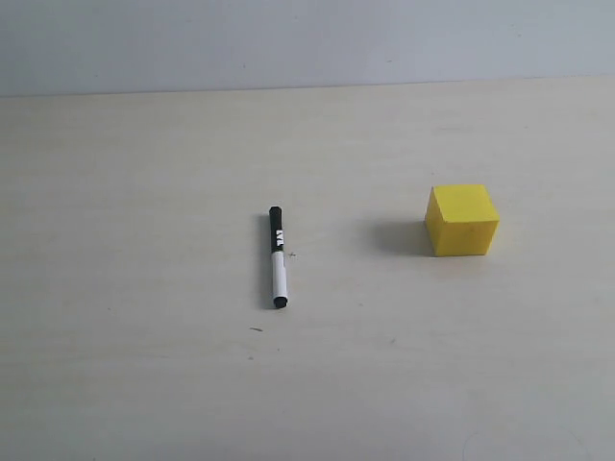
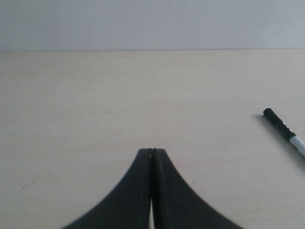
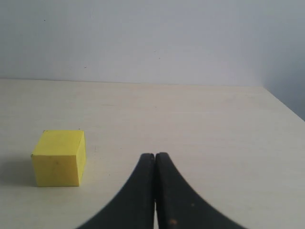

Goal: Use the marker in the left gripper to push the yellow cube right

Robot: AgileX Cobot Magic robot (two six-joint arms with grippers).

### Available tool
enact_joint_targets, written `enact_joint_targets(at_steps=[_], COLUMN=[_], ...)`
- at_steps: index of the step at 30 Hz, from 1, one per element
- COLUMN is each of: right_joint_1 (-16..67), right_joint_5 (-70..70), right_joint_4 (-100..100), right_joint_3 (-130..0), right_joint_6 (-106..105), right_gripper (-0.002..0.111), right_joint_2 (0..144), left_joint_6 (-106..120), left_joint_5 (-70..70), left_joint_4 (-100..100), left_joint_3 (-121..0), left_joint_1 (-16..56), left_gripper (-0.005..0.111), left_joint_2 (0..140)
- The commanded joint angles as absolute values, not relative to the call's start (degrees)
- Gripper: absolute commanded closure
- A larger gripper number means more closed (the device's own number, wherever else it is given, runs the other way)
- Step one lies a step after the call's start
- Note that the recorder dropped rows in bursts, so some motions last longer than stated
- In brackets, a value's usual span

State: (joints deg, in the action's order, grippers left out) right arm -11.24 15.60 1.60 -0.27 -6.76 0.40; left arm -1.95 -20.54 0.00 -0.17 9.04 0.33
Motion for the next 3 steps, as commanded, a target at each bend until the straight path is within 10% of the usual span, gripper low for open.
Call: enact_joint_targets(at_steps=[1, 3], right_joint_1=[-11.6, -11.6], right_joint_5=[15.3, 15.3], right_joint_4=[1.6, 1.6], right_joint_3=[0.0, 0.0], right_joint_6=[-6.9, -6.9], right_gripper=[0.108, 0.108], right_joint_2=[0.0, 0.0], left_joint_6=[-1.8, -1.8], left_joint_5=[-20.2, -20.2], left_joint_4=[0.0, 0.0], left_joint_3=[0.0, 0.0], left_joint_1=[9.4, 9.4], left_gripper=[0.107, 0.107], left_joint_2=[0.0, 0.0])
